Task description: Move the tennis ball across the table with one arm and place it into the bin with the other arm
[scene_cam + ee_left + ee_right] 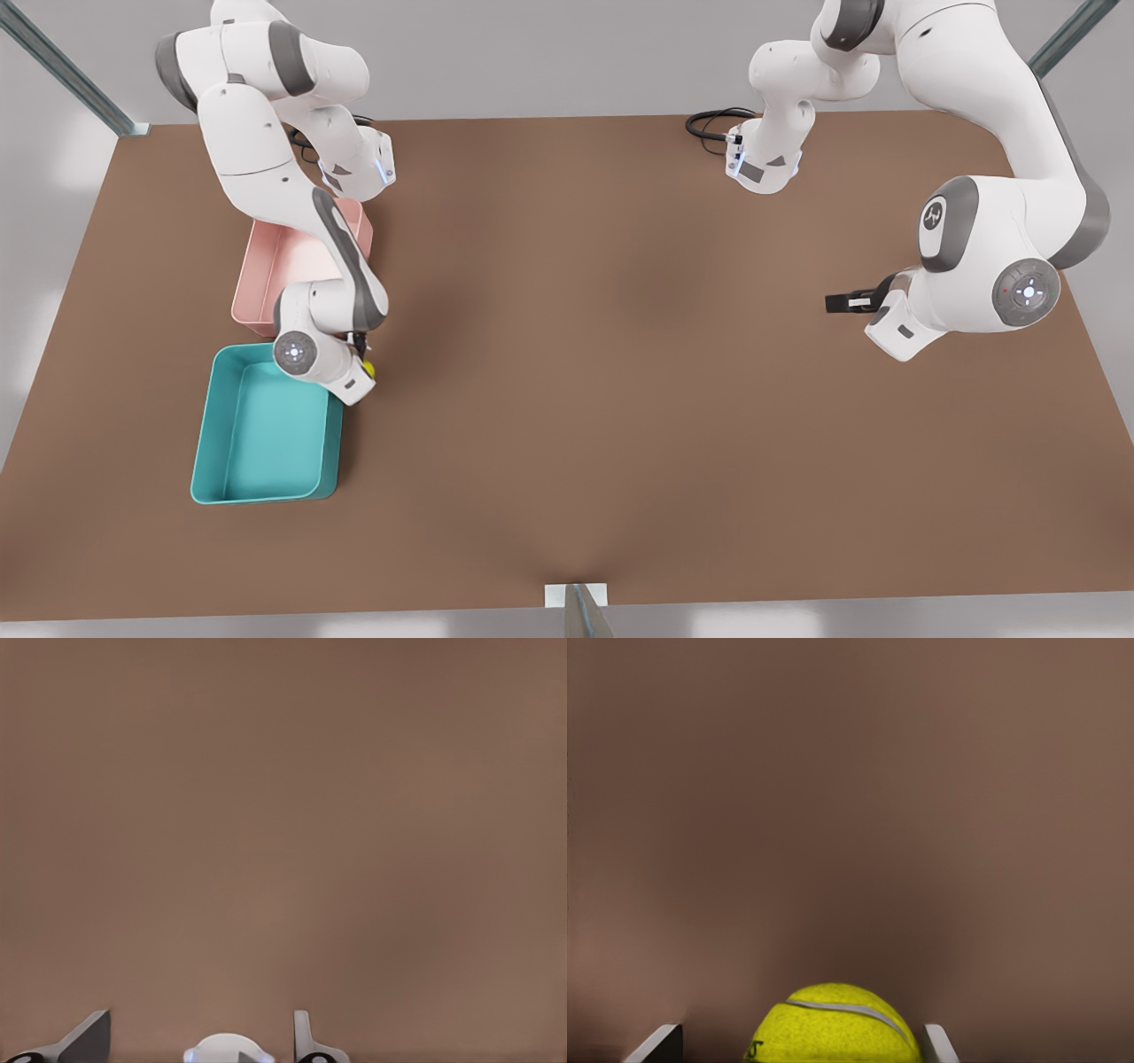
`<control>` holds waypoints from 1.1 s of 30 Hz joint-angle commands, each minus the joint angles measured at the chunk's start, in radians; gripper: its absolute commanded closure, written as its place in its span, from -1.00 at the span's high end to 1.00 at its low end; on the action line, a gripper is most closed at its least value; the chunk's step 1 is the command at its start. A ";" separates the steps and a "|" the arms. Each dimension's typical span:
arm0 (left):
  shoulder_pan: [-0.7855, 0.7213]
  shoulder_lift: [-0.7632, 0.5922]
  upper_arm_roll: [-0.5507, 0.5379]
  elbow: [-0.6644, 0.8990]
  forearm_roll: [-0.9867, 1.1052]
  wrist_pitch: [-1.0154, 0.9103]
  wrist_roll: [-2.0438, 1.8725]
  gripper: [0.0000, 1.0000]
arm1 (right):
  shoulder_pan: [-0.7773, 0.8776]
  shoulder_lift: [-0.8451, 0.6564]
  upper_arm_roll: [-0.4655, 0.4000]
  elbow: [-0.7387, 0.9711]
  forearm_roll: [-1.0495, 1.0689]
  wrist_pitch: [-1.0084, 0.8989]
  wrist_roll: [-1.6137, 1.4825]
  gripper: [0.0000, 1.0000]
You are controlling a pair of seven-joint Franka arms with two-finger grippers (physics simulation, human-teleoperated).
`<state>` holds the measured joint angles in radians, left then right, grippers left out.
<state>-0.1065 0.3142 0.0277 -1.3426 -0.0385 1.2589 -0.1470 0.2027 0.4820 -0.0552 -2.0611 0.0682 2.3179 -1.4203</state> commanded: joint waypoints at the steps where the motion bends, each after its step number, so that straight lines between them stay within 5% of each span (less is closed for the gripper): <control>1: -0.001 0.000 0.000 0.000 -0.001 -0.003 0.012 1.00 | -0.002 0.000 0.000 -0.002 0.004 0.002 -0.213 1.00; 19: -0.009 0.028 -0.012 -0.001 -0.074 -0.003 0.010 1.00 | -0.008 0.026 0.000 -0.059 0.021 0.080 -0.212 0.97; 22: -0.007 0.026 -0.012 0.002 -0.069 -0.004 0.012 1.00 | -0.008 0.021 0.000 -0.057 0.021 0.080 -0.216 0.17; 25: -0.005 0.025 -0.011 0.003 -0.067 -0.006 0.012 1.00 | -0.009 0.020 0.000 -0.050 0.021 0.078 -0.215 -0.28; 33: -0.005 0.026 -0.011 0.002 -0.070 -0.004 0.012 1.00 | 0.006 -0.002 0.012 0.009 0.096 0.006 -0.203 -0.30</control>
<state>-0.1121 0.3414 0.0169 -1.3411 -0.1081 1.2547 -0.1379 0.2084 0.4814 -0.0461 -2.0597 0.1277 2.3581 -1.5955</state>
